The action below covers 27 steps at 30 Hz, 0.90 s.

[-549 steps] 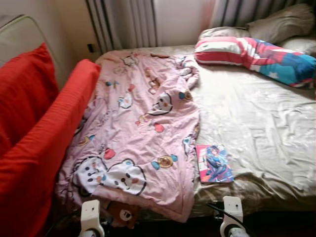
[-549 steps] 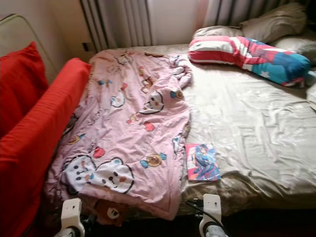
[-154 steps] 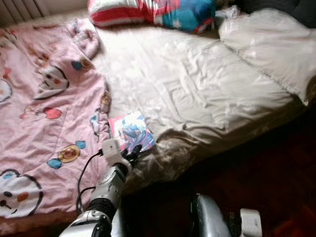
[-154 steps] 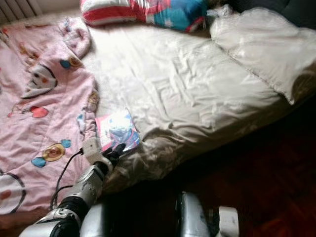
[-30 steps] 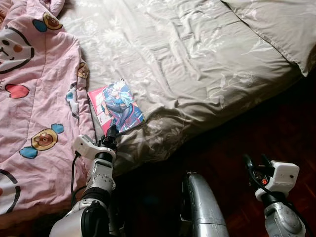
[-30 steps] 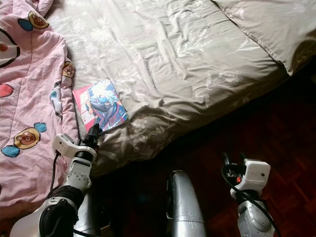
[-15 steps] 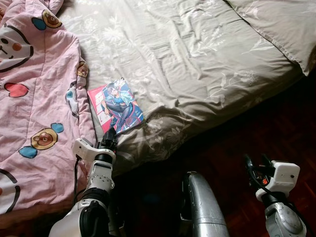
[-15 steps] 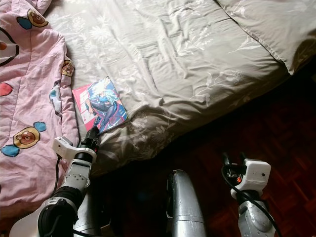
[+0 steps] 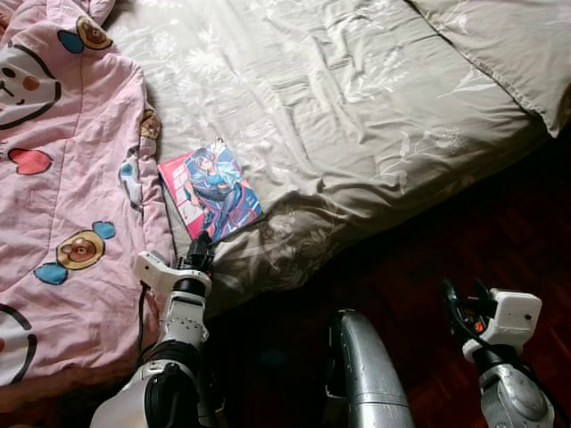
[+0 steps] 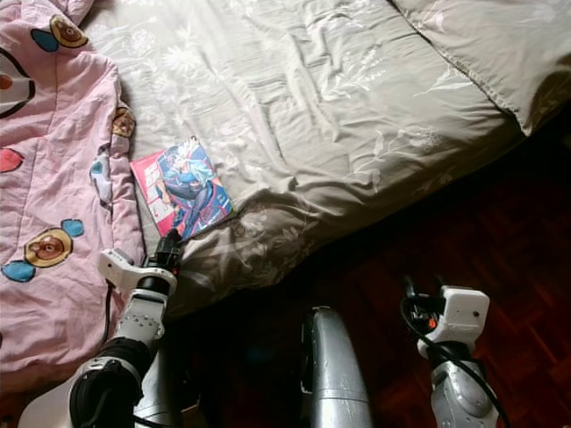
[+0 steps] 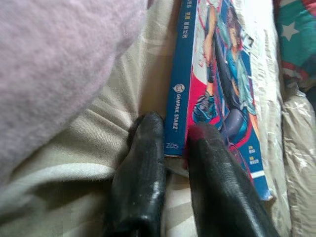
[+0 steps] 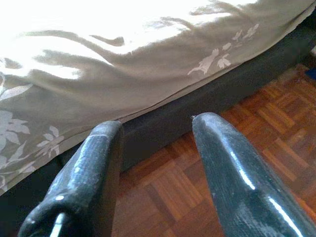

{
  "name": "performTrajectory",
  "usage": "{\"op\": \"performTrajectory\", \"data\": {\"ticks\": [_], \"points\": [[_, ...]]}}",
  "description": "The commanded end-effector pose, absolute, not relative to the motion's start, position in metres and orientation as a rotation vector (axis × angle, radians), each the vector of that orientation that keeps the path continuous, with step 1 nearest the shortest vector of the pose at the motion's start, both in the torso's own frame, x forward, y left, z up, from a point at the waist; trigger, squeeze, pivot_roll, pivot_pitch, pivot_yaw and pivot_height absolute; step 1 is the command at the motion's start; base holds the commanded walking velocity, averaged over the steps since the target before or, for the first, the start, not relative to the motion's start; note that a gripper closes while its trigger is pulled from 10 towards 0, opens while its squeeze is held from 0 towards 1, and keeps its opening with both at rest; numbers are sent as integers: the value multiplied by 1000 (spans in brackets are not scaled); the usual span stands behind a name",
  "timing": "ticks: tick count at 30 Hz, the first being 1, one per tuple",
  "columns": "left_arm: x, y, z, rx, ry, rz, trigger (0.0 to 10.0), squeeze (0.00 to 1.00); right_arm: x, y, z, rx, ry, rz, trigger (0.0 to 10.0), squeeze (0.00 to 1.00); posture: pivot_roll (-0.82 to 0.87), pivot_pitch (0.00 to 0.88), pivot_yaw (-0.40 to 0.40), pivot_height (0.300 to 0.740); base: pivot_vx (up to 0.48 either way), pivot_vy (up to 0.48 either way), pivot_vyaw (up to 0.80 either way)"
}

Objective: Clean up the room

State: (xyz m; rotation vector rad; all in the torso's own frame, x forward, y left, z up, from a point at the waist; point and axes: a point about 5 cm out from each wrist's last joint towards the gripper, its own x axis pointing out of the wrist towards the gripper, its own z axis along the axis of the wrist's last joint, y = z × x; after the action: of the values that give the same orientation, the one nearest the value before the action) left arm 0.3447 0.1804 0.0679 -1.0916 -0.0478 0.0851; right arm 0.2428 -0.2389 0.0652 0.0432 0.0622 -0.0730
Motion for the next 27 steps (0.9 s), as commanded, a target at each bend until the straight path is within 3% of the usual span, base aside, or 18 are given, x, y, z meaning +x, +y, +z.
{"op": "performTrajectory", "data": {"ticks": [1,14,23,24,25,26,27], "points": [[335,164,48,-1148,63,71,0,0,234,-244,50,39,122,-105,10000,0,-208,341,-87,573,0,0,0],[345,178,81,-1105,-104,-74,0,0,227,-259,-4,127,319,-297,10000,0,-134,202,-27,573,0,0,0],[340,176,104,-1088,-184,-175,0,0,218,-250,-32,165,466,-305,10000,0,-100,108,-2,573,0,0,0],[335,174,104,-1077,-177,-185,3255,0,215,-246,-38,170,502,-301,10000,0,-90,90,-1,573,0,0,0],[333,173,104,-1072,-173,-188,3255,0,214,-245,-41,171,520,-298,10000,0,-86,85,-1,573,0,0,0],[329,168,104,-1050,-160,-206,10000,0,211,-241,-46,166,557,-287,10000,0,-69,75,-2,573,0,0,0],[327,165,105,-1053,-154,-221,10000,0,210,-238,-48,164,575,-282,10000,0,-60,70,-3,573,0,0,0]]}}
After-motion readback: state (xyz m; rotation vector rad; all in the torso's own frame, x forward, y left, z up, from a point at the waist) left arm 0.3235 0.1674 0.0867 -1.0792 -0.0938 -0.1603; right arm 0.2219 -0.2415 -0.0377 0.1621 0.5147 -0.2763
